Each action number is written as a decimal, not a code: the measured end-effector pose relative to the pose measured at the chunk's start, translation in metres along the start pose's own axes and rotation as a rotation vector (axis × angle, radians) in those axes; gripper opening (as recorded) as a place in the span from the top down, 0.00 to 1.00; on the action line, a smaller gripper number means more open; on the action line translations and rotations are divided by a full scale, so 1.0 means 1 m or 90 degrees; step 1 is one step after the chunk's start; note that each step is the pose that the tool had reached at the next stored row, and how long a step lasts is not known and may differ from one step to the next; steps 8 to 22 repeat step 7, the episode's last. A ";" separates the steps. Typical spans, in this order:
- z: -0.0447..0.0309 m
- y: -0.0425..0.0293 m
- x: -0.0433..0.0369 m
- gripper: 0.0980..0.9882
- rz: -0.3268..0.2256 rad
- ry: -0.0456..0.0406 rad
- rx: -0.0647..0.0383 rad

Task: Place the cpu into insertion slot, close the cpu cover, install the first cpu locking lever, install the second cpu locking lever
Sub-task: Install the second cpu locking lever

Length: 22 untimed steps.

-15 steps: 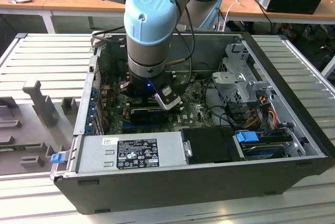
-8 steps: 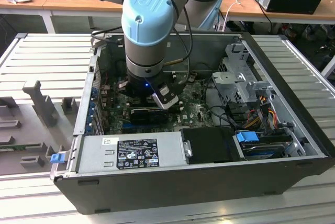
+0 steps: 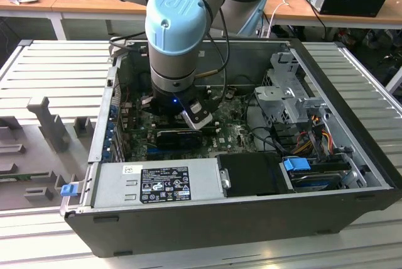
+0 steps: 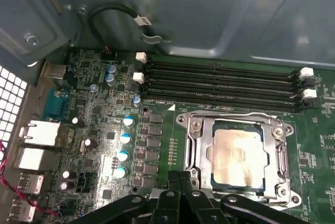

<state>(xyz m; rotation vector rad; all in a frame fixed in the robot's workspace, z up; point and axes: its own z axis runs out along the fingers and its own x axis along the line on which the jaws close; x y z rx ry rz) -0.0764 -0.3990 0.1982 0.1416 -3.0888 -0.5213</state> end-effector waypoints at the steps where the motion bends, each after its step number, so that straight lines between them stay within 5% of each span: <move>1: -0.0040 0.0014 0.0000 0.99 0.000 0.0000 0.000; 7: -0.0336 0.0119 -0.0003 0.99 0.000 0.0003 0.000; 22: -0.0336 0.0119 -0.0003 0.99 0.000 0.0003 0.000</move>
